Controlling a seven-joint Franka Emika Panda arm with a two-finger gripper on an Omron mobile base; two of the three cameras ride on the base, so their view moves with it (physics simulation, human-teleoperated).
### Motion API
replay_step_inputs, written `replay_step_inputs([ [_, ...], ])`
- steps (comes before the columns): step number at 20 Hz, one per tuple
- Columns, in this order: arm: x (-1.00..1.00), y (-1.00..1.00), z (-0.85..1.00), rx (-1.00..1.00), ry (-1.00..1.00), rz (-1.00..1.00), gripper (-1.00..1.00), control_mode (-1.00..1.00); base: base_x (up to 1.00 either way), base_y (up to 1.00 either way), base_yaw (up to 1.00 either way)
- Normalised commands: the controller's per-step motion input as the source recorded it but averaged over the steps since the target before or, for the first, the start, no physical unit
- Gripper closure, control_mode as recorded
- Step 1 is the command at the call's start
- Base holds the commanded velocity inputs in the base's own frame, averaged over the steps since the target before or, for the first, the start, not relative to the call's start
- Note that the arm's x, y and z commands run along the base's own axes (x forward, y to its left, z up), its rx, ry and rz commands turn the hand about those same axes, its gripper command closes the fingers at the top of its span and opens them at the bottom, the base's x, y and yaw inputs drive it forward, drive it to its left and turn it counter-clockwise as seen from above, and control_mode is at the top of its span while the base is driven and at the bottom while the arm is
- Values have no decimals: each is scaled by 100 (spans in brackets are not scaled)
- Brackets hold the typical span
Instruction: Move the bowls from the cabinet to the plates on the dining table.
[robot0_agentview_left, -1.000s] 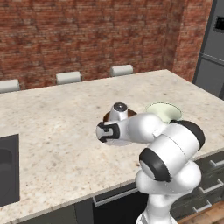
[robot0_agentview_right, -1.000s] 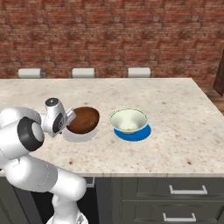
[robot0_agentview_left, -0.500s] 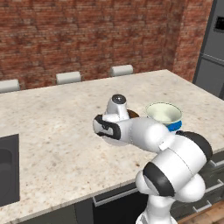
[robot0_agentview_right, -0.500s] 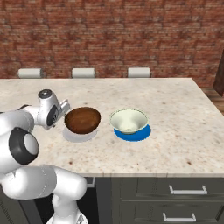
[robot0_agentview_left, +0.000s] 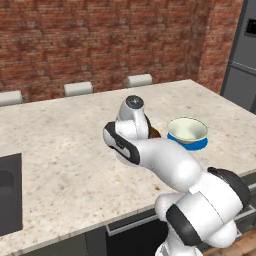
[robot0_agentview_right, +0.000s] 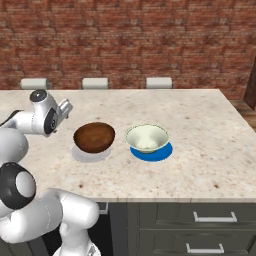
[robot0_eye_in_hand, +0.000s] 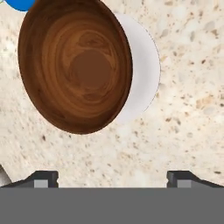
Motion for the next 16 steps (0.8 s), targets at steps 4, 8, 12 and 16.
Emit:
replay_step_inputs([
  [4,-42,1,77,4,-7,-3,-100,-100,0,0,0],
  [8,-45,-36,63,7,-7,0,-100,-100,0,0,0],
  [12,-84,-35,84,11,-12,2,-100,-100,0,0,0],
  [16,-98,-32,94,8,-18,5,-100,-100,0,0,0],
])
